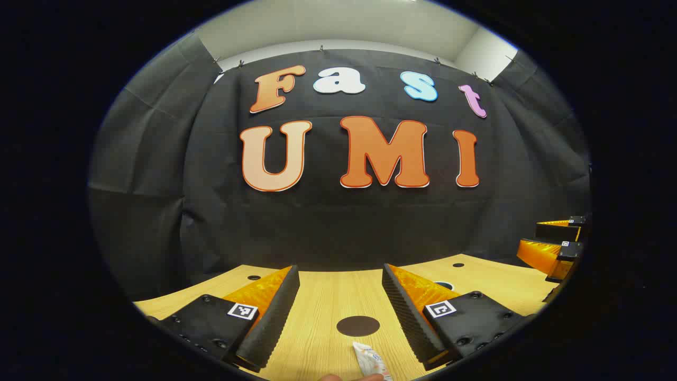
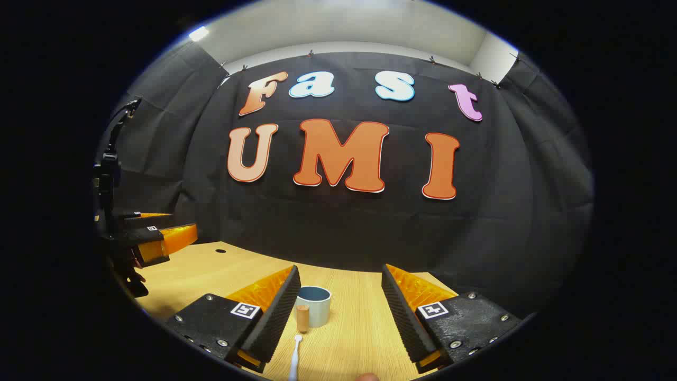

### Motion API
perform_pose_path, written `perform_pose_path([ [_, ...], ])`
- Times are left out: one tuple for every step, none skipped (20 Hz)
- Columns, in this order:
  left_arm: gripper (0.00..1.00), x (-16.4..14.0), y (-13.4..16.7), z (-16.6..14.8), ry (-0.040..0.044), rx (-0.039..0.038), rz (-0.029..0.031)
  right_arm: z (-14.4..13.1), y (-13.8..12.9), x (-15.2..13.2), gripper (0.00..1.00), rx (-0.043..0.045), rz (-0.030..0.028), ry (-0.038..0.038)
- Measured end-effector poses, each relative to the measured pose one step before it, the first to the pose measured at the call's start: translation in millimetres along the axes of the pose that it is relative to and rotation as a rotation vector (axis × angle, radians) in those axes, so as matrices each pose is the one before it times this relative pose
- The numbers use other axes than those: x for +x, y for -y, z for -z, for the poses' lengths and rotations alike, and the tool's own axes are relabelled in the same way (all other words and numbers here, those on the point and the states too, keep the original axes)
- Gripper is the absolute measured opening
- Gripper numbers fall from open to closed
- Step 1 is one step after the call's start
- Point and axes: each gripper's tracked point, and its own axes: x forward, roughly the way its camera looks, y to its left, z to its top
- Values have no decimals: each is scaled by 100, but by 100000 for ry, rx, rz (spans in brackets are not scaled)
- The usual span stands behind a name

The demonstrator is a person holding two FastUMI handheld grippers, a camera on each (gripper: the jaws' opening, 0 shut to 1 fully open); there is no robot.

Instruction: Put the toothbrush and toothpaste on the desktop into the cup, then pick up the cup and place it on the coaster on the desktop.

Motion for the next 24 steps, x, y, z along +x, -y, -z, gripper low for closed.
perform_pose_path([
  [100, 31, -6, 48, -679, -507, -39, 123, -219, 26, 93, 491, -307, -574],
  [100, -34, -29, 132, -594, -334, 171, 159, -73, 42, 93, 152, -205, -603],
  [99, -22, -27, 61, -581, -229, 209, 117, 42, 55, 93, -248, 179, -265],
  [99, 46, 96, 199, -455, 64, 298, -25, 66, -55, 93, -451, 292, -126],
  [99, 7, 76, 139, -448, 301, 165, 51, 36, 66, 93, -388, 249, -239],
  [99, 153, 0, 109, -296, 589, 234, 117, -7, -5, 93, -200, -11, -388],
  [99, 24, 23, -37, -191, 481, 219, 146, -125, 25, 94, -1, -203, -401],
  [100, 75, 8, 86, -584, 158, 239, 74, -145, -1, 93, 52, -256, -471],
  [100, 120, 51, 93, -541, -338, 438, 57, -93, 3, 93, 113, -242, -339],
  [100, 84, 26, 102, -557, -393, 426, 37, -46, 52, 93, 52, -135, -391],
  [99, 67, 103, -23, -403, -454, 388, 106, -45, 3, 93, 72, -159, -229],
  [100, 149, 27, -14, -119, -143, 169, 61, 93, -77, 93, -69, 397, -149],
  [100, 100, 32, -115, -6, 122, 108, -43, -28, -20, 93, -80, 125, 57],
  [95, -26, 74, 1, -186, 367, 247, 44, -226, 3, 93, 65, -574, -108],
  [99, -24, -16, 157, -432, 469, 225, 199, -228, 36, 93, 294, -654, -640],
  [100, 55, 294, 114, -563, 372, 425, 313, -263, 30, 93, 360, -948, -1133],
  [99, 54, 225, 95, -685, 228, 666, 395, -202, 87, 93, 226, -750, -1613],
  [99, 110, 281, 272, -833, 117, 771, 361, -123, 90, 92, 110, -25, -1606],
  [99, 40, 281, 237, -1249, 174, 1016, 283, -69, -17, 93, -185, 207, -1107],
  [99, 29, 240, 380, -1758, -82, 786, 216, -102, -67, 93, -355, -34, -720],
  [100, 87, 139, 137, -1449, -207, 689, 296, -178, 97, 93, -460, -437, -878],
  [99, 37, 149, 61, -1250, -158, 895, 306, -241, 44, 93, -423, -731, -947],
  [99, 133, 196, 78, -1343, 20, 806, 130, -241, -81, 93, -370, -839, -798],
  [100, 118, -34, 133, -1440, 22, 498, 182, -198, -88, 93, -218, -450, -821],
])
